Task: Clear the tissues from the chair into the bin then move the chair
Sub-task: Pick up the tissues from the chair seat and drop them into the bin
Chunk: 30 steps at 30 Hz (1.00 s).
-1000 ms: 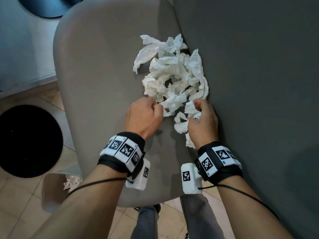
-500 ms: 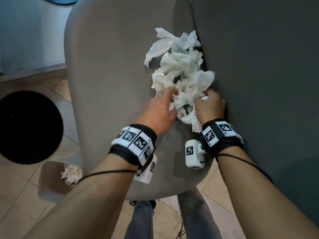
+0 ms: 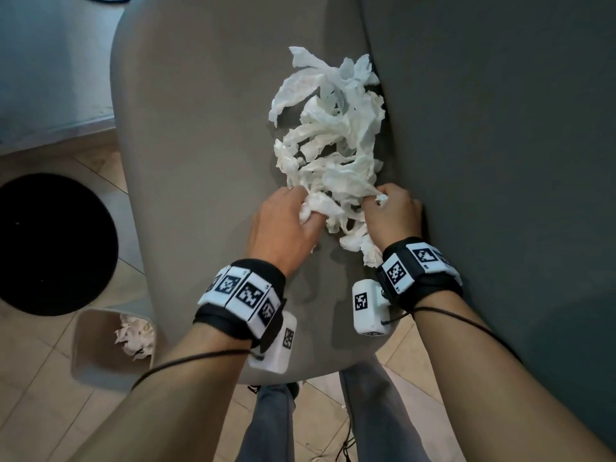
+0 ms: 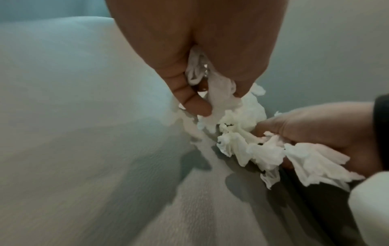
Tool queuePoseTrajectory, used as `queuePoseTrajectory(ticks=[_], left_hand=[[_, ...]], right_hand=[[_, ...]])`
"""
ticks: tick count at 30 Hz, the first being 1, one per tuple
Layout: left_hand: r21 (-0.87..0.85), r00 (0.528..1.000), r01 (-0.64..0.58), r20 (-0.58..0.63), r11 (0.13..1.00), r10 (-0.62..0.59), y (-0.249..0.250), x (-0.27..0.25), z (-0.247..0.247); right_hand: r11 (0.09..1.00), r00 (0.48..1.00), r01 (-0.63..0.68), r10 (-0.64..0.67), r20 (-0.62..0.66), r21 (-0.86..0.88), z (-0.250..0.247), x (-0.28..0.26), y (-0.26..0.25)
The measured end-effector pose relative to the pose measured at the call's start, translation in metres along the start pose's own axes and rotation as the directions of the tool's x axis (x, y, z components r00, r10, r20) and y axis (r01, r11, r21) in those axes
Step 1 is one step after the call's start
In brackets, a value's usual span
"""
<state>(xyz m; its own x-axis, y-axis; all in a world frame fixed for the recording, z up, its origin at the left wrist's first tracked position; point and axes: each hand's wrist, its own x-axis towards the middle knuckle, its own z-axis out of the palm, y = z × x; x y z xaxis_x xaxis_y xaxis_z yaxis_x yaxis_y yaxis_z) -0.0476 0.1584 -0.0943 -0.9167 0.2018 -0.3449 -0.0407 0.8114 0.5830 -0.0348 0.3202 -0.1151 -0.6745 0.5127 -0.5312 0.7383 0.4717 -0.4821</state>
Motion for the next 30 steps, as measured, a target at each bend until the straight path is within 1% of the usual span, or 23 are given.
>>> queuePoseTrajectory(ticks=[4,7,9,12,13,15,20,23,25,27,30], left_hand=[[-0.064,0.996,0.054,-0.073,0.996,-0.059,-0.015,-0.027,-0.015],[-0.129,0.988,0.078,-0.119,0.989,-0.094,-0.022,-0.046,-0.026],[-0.201,0.978,0.138,-0.127,0.97,-0.166,-0.025,-0.059,-0.034],[-0.336,0.966,0.183,-0.112,0.924,-0.232,-0.036,-0.08,-0.045],[-0.365,0.961,0.197,-0.111,0.91,-0.252,-0.042,-0.087,-0.048],[-0.403,0.95,0.221,-0.117,0.888,-0.289,-0.053,-0.099,-0.055],[-0.459,0.931,0.26,-0.113,0.85,-0.346,-0.082,-0.136,-0.076],[-0.505,0.925,0.26,-0.115,0.823,-0.363,-0.107,-0.162,-0.087],[-0.523,0.914,0.266,-0.131,0.81,-0.384,-0.125,-0.18,-0.092],[-0.542,0.9,0.27,-0.152,0.795,-0.409,-0.147,-0.198,-0.094],[-0.542,0.853,0.323,-0.189,0.776,-0.487,-0.183,-0.227,-0.095]], right_hand=[[0.992,0.999,-0.044,0.046,-0.019,0.119,-0.006,-0.014,-0.009],[0.991,0.998,-0.045,0.05,-0.035,0.127,-0.014,-0.03,-0.014],[0.991,0.995,0.006,0.008,-0.1,0.136,-0.017,-0.039,-0.014],[0.977,0.966,0.129,-0.086,-0.242,0.168,-0.02,-0.05,-0.012],[0.969,0.957,0.166,-0.114,-0.266,0.181,-0.019,-0.055,-0.012],[0.95,0.949,0.22,-0.155,-0.275,0.222,-0.017,-0.065,-0.016],[0.873,0.954,0.289,-0.228,-0.196,0.394,0.006,-0.091,-0.039],[0.852,0.938,0.346,-0.318,-0.136,0.393,0.032,-0.109,-0.059],[0.831,0.918,0.389,-0.388,-0.087,0.399,0.054,-0.124,-0.073],[0.808,0.883,0.442,-0.469,-0.028,0.389,0.079,-0.141,-0.086],[0.806,0.833,0.479,-0.542,0.109,0.348,0.121,-0.172,-0.102]])
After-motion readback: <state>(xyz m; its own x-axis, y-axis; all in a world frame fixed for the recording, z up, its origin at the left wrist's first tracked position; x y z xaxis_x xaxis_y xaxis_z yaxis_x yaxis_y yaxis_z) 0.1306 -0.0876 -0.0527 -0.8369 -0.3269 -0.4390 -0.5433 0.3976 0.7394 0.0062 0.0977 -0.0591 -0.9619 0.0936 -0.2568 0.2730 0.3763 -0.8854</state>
